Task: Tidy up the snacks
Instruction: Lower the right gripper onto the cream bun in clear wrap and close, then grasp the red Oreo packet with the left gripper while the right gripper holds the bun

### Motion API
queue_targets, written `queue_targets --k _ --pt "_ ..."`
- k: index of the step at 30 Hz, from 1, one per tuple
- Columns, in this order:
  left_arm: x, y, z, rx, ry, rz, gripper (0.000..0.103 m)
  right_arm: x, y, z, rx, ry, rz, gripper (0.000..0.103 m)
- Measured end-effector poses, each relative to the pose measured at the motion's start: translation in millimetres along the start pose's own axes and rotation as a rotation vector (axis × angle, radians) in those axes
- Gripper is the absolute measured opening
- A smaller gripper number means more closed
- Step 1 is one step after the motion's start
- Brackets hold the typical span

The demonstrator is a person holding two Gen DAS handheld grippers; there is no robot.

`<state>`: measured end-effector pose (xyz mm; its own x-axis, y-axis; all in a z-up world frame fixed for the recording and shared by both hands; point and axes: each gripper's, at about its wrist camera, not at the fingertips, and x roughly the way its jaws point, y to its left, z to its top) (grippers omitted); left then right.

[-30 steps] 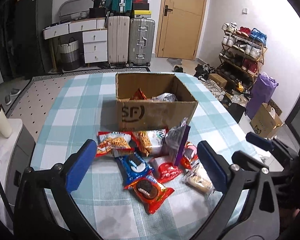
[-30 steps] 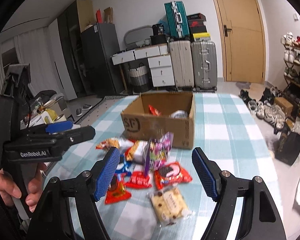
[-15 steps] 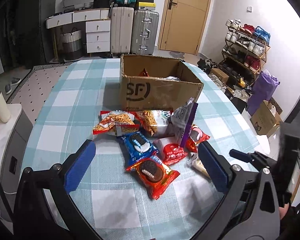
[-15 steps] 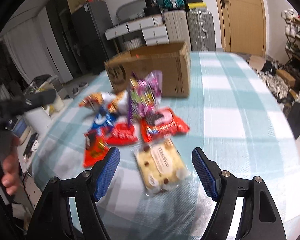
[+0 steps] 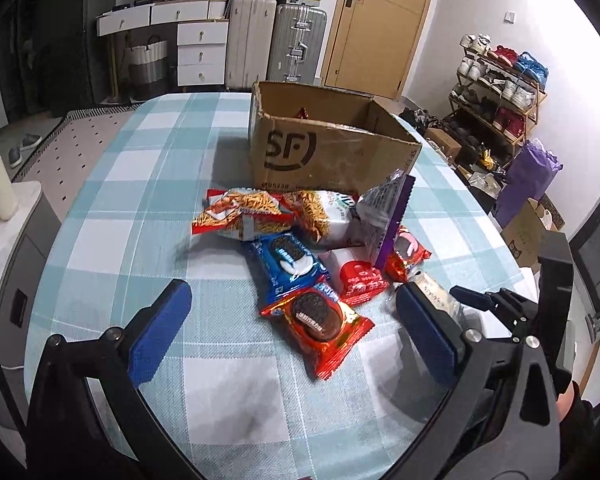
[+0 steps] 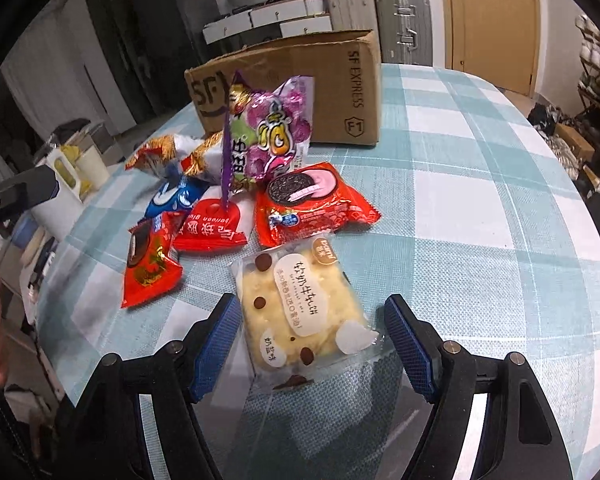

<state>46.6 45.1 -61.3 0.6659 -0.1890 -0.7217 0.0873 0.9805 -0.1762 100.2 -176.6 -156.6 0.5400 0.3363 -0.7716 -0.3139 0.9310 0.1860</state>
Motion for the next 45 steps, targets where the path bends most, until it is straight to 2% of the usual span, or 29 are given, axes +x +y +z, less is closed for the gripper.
queue_targets --k 4,5,12,26,36,45 --pt "5.9 5.4 -4.1 -0.015 0.010 0.005 0.102 6.8 14.1 -0.8 -0.090 0.000 -0.064 0.070" --pt "7.4 7.3 -5.1 -0.021 0.012 0.006 0.102 7.5 19.4 -2.5 -0.126 -0.009 -0.084 0.059" --pt "16.1 12.3 -10.9 -0.028 0.035 0.011 0.102 7.5 20.4 -2.6 -0.148 -0.017 -0.074 0.058" --pt "28.1 16.2 -18.2 -0.045 0.079 0.015 0.102 -4.1 12.9 -3.8 -0.076 -0.035 -0.018 0.058" --pt "55.3 2.9 -20.7 -0.031 0.129 0.014 0.102 -20.5 15.9 -7.4 -0.071 -0.065 0.016 0.058" --pt "87.5 -8.1 -18.9 -0.015 0.185 0.046 0.102 -33.6 10.9 -15.6 -0.039 -0.085 0.039 0.058"
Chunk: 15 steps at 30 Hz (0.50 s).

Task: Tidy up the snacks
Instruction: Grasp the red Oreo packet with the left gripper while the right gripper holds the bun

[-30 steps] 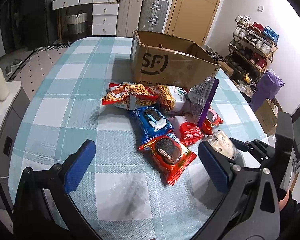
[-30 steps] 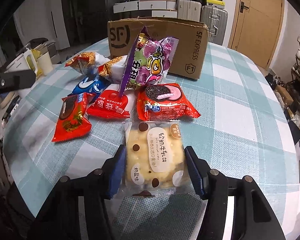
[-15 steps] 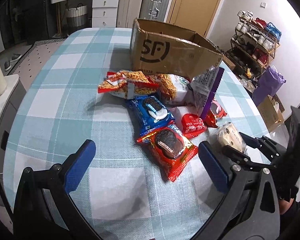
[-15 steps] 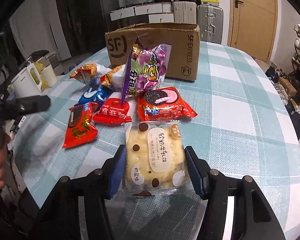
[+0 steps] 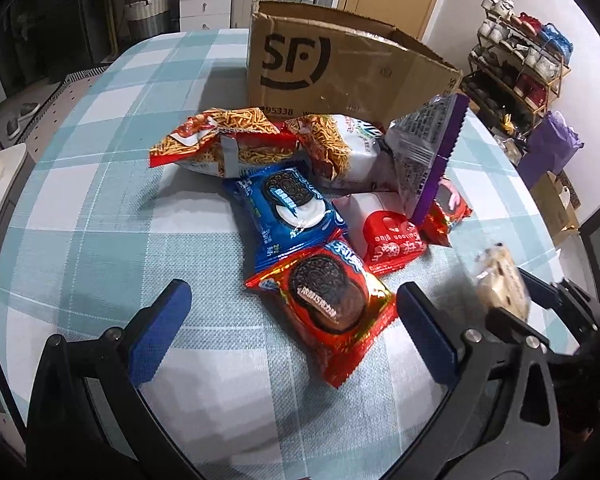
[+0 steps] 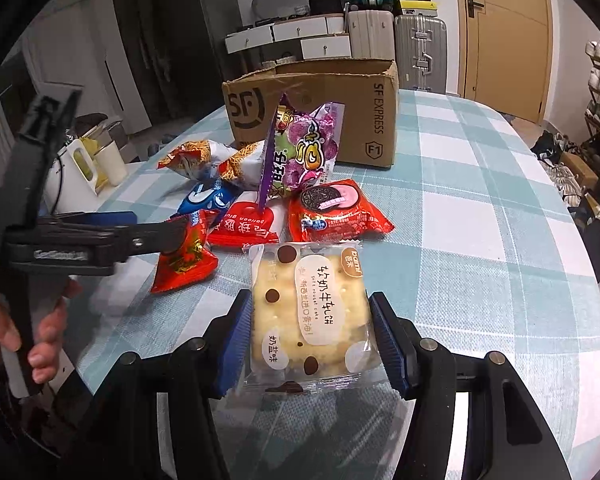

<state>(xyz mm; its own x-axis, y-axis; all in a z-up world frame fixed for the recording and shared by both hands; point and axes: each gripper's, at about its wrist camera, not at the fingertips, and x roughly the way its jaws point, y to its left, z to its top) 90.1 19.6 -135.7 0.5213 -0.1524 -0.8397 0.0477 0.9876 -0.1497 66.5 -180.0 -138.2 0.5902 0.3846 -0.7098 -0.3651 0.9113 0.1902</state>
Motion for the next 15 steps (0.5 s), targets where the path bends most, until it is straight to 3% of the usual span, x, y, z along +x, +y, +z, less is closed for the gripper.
queue_targets --k 12,15 --pt "26.9 -14.8 6.9 0.014 0.058 0.061 0.101 -6.7 -5.1 -4.1 0.028 -0.018 0.024 0.058" --pt "25.6 -13.5 6.0 0.026 0.043 0.048 0.090 -7.1 -5.5 -4.4 0.029 -0.019 0.029 0.058"
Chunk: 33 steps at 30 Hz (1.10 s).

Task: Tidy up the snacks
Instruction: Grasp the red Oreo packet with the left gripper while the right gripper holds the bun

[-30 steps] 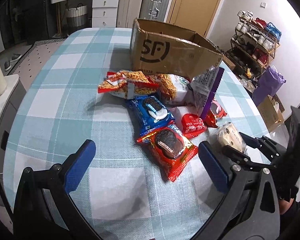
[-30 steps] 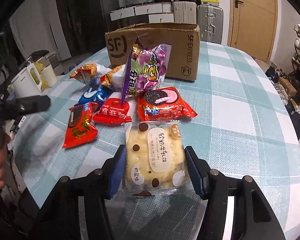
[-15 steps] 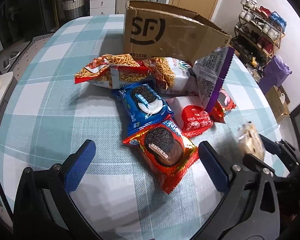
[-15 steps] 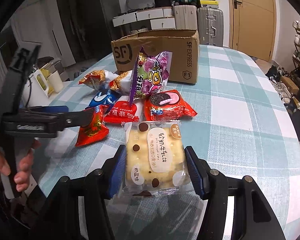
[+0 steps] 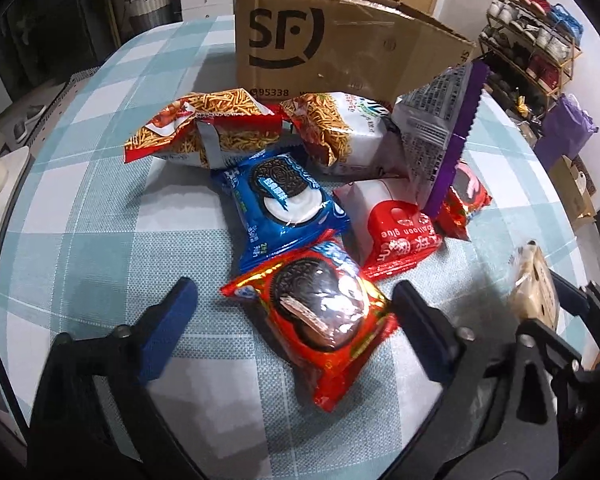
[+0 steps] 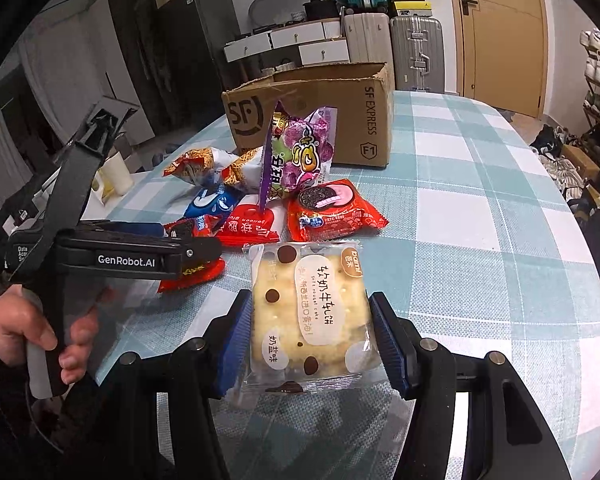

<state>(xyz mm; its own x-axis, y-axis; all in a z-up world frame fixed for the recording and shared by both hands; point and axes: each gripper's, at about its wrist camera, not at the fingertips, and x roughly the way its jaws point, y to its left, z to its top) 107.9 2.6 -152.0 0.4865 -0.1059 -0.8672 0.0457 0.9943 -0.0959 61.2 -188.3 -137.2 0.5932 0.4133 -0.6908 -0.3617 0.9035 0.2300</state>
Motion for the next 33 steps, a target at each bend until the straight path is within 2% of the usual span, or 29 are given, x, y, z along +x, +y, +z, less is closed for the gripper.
queue_targets --k 2,3,5,7,10,20,33 --pt "-2.1 2.7 -1.5 -0.002 -0.011 -0.024 0.075 0.0 -0.8 0.2 0.002 -0.002 -0.001 0.058" --pt "-4.2 3.5 -1.7 0.003 -0.027 -0.036 0.071 -0.1 -1.1 0.2 0.005 -0.002 0.001 0.058" --pt "-6.7 2.7 -4.1 0.021 -0.040 -0.068 0.053 -0.7 -1.4 0.0 0.008 -0.004 0.002 0.058" --pt "-9.3 3.3 -5.7 0.037 -0.043 -0.082 0.050 -0.6 -1.1 0.0 0.009 -0.004 0.002 0.058" --pt "-11.2 9.3 -7.2 0.041 -0.043 -0.112 0.049 -0.9 -1.8 -0.3 0.016 -0.005 0.000 0.058" --pt "-25.9 20.8 -23.6 0.053 -0.058 -0.102 0.048 -2.1 -1.0 -0.2 0.020 -0.008 -0.001 0.058" --pt "-71.6 28.2 -22.9 0.044 -0.147 -0.112 0.048 -15.6 9.0 14.1 0.024 -0.054 0.034 0.059"
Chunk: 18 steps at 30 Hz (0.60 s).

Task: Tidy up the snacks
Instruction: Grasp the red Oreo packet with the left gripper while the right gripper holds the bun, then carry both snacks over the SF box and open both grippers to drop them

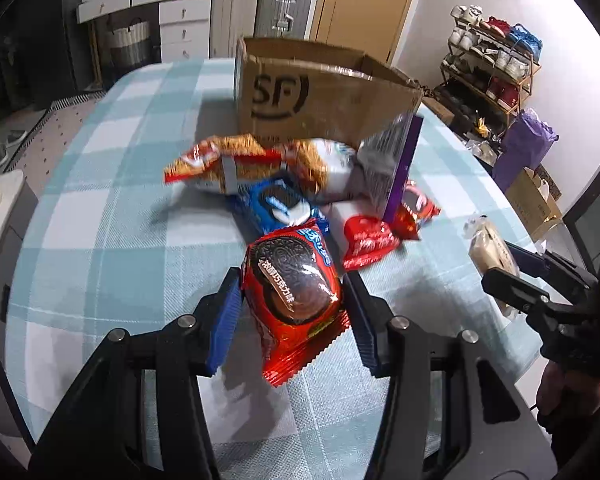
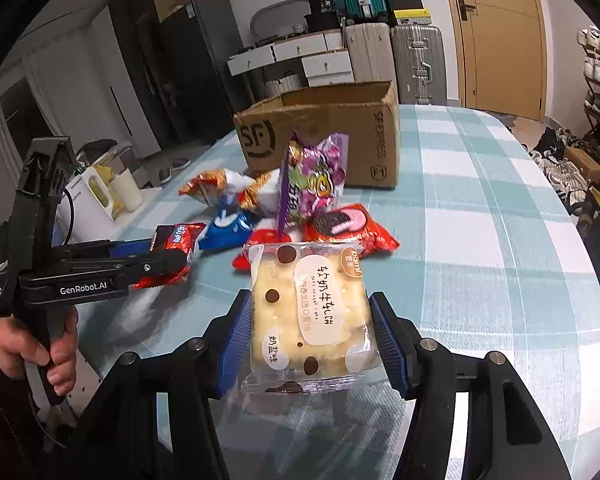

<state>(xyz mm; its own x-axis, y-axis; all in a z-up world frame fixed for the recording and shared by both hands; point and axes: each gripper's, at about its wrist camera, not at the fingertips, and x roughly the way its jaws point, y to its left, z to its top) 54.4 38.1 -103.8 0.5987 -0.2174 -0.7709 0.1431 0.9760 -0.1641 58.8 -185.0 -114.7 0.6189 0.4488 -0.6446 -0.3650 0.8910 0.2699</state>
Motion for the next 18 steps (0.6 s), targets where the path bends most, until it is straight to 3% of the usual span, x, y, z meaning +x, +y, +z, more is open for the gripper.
queue_targets --k 13,18 --pt "-40.8 -10.1 44.1 0.044 -0.105 -0.022 0.048 -11.1 16.2 42.5 -0.036 -0.050 0.048 0.059" --pt "-52.7 -22.8 75.1 0.065 -0.138 -0.073 0.048 -15.6 18.7 71.2 -0.050 -0.091 0.063 0.059"
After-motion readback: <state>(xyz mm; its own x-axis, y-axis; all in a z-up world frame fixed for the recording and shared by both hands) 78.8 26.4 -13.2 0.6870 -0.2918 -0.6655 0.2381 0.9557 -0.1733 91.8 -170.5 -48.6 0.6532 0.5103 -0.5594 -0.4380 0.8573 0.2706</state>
